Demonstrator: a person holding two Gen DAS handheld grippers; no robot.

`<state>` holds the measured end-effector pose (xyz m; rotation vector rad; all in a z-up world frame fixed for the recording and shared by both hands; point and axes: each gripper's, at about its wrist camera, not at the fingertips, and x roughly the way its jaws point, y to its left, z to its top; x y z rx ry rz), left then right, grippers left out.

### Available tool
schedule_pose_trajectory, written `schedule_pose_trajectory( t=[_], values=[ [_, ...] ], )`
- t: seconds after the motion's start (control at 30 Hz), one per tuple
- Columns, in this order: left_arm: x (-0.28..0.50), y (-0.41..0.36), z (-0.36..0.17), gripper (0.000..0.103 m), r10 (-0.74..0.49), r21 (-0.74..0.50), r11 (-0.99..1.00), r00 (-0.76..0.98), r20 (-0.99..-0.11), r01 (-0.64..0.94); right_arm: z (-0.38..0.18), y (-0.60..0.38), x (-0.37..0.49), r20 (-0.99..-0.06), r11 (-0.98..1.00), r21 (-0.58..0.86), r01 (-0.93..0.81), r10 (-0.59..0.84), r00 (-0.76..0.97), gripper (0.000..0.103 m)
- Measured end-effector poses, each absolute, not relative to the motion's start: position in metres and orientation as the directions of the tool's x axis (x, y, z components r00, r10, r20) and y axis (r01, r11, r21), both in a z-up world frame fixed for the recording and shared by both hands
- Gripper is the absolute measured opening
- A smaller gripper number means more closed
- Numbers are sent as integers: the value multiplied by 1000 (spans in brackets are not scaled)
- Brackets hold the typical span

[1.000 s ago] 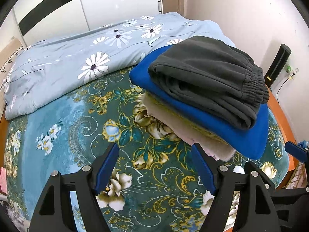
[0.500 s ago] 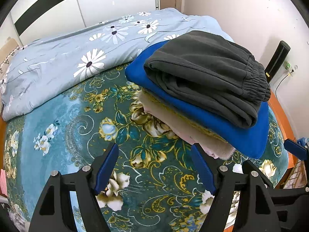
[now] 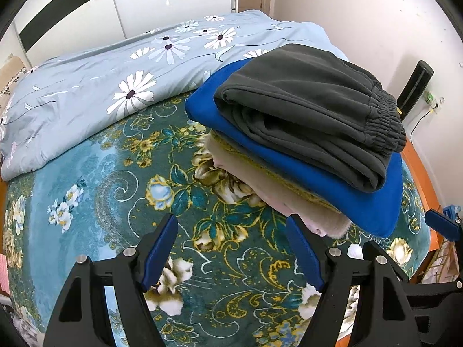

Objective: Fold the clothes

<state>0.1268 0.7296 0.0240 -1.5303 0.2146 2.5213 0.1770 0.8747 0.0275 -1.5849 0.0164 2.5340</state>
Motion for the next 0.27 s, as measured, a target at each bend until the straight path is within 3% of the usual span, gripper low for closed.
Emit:
schedule_pose_trajectory(
  t=[0.27],
  values=[
    [128,731,24,78,102,14,-969,-448,-888,-249,29,875,179,-894,-987,-75,-146,131,-429,103]
  ],
)
